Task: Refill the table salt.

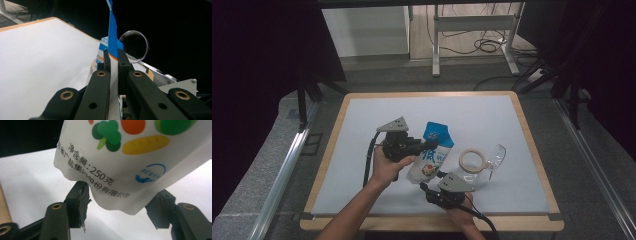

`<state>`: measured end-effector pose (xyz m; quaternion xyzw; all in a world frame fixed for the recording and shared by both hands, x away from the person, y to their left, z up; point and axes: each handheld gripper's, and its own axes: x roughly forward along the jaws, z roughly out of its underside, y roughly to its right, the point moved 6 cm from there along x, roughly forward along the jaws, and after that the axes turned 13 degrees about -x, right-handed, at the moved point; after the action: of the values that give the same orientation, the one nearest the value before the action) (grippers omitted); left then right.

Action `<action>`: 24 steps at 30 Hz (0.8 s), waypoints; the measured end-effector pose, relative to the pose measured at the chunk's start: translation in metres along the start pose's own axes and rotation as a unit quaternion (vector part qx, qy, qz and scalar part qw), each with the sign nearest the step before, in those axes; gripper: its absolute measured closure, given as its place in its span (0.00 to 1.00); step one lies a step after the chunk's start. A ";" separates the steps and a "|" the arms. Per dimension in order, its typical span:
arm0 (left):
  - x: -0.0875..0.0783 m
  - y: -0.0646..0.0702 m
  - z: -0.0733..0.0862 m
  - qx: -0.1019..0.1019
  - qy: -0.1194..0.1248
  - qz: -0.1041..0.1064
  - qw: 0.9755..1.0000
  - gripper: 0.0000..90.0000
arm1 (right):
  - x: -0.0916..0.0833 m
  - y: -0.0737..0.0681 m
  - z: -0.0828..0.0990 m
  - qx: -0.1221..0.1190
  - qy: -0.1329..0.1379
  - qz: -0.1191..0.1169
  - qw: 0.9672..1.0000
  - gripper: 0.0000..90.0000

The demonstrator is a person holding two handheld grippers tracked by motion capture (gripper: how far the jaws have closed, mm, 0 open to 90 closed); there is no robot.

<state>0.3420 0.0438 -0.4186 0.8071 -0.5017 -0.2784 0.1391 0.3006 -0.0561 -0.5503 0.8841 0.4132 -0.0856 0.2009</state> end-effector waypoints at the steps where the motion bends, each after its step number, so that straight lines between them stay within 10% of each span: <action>1: 0.001 0.001 0.000 0.000 0.000 0.001 1.000 1.00 | 0.000 0.000 0.000 -0.004 -0.003 0.004 1.000 0.44; 12: 0.004 0.010 -0.001 0.007 0.003 0.001 1.000 1.00 | 0.009 0.005 0.001 -0.051 -0.031 0.089 0.994 0.41; 24: 0.002 0.006 -0.003 -0.001 0.009 -0.002 1.000 1.00 | 0.006 0.004 -0.003 -0.029 -0.010 0.084 0.996 0.48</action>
<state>0.3396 0.0393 -0.4135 0.8104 -0.4986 -0.2717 0.1439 0.3072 -0.0530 -0.5479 0.9085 0.3380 -0.0650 0.2368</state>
